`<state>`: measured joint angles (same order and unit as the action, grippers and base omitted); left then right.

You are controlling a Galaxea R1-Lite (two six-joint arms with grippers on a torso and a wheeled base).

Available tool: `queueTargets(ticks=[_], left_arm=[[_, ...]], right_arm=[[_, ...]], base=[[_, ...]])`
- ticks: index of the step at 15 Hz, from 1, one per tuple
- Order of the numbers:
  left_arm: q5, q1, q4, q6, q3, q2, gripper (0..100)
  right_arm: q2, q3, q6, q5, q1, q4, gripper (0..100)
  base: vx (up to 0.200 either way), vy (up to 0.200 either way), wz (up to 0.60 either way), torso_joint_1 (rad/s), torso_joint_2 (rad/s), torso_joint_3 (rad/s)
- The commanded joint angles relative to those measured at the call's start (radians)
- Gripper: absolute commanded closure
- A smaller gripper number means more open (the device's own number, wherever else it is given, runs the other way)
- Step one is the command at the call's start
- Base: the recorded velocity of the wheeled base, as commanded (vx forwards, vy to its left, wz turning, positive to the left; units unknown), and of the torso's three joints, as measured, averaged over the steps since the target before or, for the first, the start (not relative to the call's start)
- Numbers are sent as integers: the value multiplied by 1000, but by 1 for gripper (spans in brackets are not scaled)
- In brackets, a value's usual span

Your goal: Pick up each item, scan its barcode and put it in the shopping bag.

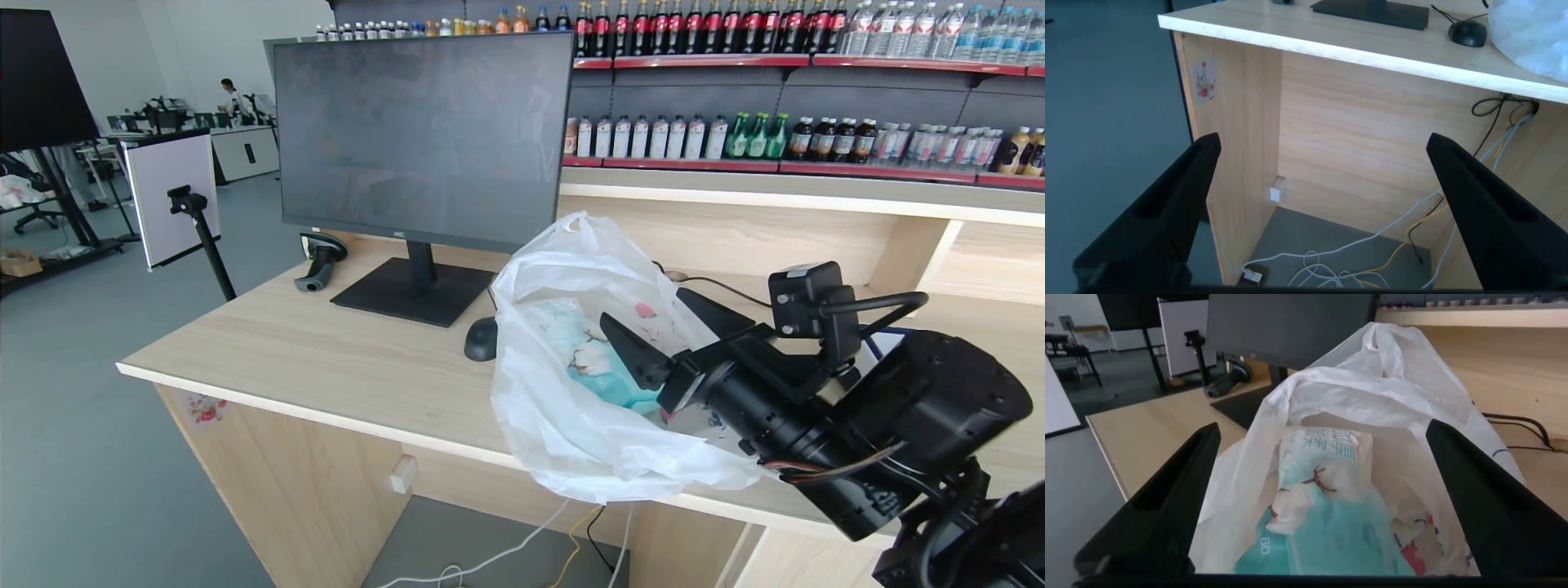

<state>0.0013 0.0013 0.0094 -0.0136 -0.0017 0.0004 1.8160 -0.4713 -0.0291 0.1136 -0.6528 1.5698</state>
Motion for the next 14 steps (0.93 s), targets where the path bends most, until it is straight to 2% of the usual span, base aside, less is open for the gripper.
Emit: queueTargets(ticks=[1,5,14], left_arm=[[0,0,0,0,0,1,0],[0,0,0,0,0,1,0],[0,0,0,0,0,1,0]], right_arm=[[-64,25,-6,0,-10,1,0],[-92,34,-20,-2,-8,1,0],[-72,43,-21,-31,-7,1,0]], base=[[0,0,0,0,0,0],[0,0,0,0,0,0],[0,0,-600,7,2,1]])
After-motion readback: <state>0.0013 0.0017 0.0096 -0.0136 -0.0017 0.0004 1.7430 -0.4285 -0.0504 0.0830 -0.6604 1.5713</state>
